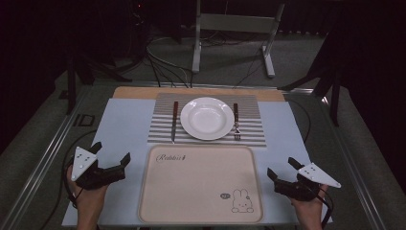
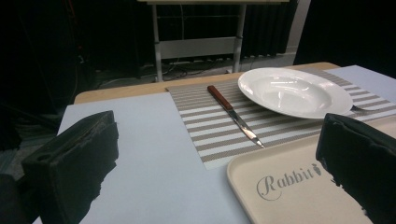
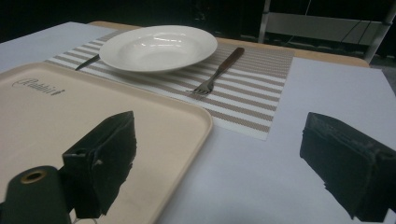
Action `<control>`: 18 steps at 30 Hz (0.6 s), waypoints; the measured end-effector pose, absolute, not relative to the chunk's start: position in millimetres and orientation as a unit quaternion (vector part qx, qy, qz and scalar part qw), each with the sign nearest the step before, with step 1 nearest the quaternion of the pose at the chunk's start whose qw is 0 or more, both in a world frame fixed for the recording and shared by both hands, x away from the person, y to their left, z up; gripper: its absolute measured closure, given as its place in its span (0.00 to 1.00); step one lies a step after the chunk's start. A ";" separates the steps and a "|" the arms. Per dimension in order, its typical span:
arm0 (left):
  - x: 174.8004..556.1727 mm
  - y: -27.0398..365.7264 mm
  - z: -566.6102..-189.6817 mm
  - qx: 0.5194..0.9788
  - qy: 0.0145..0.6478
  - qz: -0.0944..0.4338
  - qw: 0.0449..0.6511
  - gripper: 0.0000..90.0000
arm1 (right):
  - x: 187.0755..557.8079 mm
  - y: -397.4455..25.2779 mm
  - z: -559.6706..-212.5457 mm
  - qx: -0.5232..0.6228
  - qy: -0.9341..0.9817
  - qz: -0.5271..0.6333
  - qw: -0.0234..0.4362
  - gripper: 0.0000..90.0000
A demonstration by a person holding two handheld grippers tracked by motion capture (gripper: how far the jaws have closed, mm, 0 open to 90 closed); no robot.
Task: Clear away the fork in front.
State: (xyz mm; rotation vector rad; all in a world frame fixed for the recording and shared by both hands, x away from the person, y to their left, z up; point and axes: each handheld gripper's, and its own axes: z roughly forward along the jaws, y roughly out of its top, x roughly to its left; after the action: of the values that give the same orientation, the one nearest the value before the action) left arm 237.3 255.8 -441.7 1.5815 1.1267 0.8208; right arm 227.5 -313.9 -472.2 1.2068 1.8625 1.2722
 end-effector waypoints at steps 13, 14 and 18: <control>237.1 256.7 -444.6 0.648 0.472 0.345 0.487 0.00 | 233.0 -320.1 -473.5 0.470 0.688 0.475 0.282 0.12; 237.1 256.7 -444.6 0.648 0.472 0.345 0.487 0.00 | 233.3 -320.6 -473.4 0.473 0.686 0.476 0.281 0.12; 238.4 258.9 -445.4 0.644 0.478 0.346 0.486 0.00 | 235.3 -321.8 -472.6 0.476 0.685 0.474 0.282 0.12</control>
State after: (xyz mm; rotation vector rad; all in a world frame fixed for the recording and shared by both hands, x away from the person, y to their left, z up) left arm 238.4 258.9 -445.4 1.5678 1.1631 0.8427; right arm 235.3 -321.8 -472.6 1.2761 1.8345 1.2706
